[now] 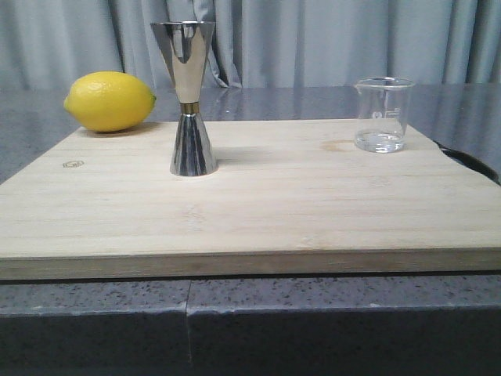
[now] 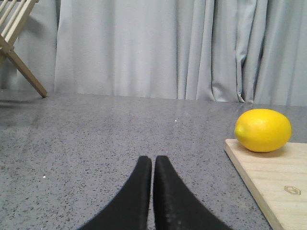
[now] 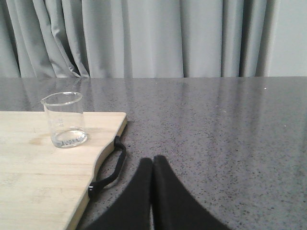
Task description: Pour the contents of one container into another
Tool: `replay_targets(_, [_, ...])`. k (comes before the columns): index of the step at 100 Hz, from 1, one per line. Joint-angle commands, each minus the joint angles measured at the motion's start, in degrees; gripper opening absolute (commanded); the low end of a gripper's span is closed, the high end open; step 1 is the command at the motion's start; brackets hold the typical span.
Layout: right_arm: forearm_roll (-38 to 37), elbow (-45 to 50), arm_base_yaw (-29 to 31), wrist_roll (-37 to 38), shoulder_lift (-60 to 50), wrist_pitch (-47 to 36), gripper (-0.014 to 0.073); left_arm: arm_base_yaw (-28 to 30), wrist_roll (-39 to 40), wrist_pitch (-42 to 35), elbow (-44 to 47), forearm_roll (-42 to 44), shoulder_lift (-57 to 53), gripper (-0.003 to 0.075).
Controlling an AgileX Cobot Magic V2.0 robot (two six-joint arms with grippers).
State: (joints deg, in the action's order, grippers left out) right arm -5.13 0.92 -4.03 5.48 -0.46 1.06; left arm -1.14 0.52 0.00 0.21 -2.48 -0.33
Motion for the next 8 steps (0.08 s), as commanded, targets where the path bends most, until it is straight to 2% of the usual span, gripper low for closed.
replay_targets(1, [-0.7, 1.5, 0.4, -0.1, -1.3, -4.2, -0.0071, -0.5, 0.6, -4.4, 0.2, -0.3, -1.5, -0.0019])
replay_targets(8, [-0.7, 1.5, 0.4, -0.1, -1.3, -4.2, -0.0071, -0.5, 0.6, -4.4, 0.2, -0.3, -1.5, -0.0019])
